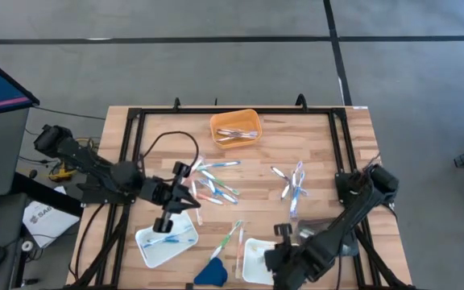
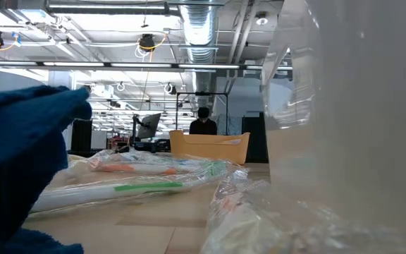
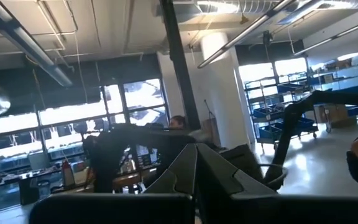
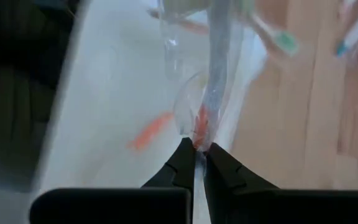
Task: Pick & Place Toothbrushes
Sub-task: Put the orange toothbrush into the right white bin
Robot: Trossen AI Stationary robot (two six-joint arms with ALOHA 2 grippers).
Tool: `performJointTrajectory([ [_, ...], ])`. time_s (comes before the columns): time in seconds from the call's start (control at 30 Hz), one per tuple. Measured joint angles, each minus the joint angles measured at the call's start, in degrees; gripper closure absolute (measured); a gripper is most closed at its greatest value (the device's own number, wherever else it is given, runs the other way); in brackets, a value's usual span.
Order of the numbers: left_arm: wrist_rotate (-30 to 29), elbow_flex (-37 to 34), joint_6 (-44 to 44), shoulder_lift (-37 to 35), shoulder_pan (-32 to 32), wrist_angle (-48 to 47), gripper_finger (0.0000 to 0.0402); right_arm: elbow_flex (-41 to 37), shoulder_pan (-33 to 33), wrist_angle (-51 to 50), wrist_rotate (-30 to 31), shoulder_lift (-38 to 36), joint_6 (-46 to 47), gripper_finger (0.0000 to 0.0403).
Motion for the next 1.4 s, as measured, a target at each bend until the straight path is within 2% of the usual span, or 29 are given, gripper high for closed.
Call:
performJointTrajectory([
  [0.23,-0.05,0.0,-0.01,0.0,0.6,-0.08,0.0401,10.51,-0.13,-9.86,1.75,5.04,-1.06,0.0397],
  [0.53,-0.05,0.0,-0.01,0.0,0.6,-0.08,0.0401,11.11,-1.24,-12.91,-2.87,4.86,9.43,0.0397],
  [0.87,-0.03,0.0,-0.01,0.0,0.6,-0.06,0.0401,5.71,-3.51,-4.78,-11.42,4.98,11.56,0.0397],
  [1.4,-0.03,-0.02,-0.01,-0.04,0.6,-0.07,0.0401,-2.03,-7.85,1.37,-22.9,5.02,12.24,0.0393],
])
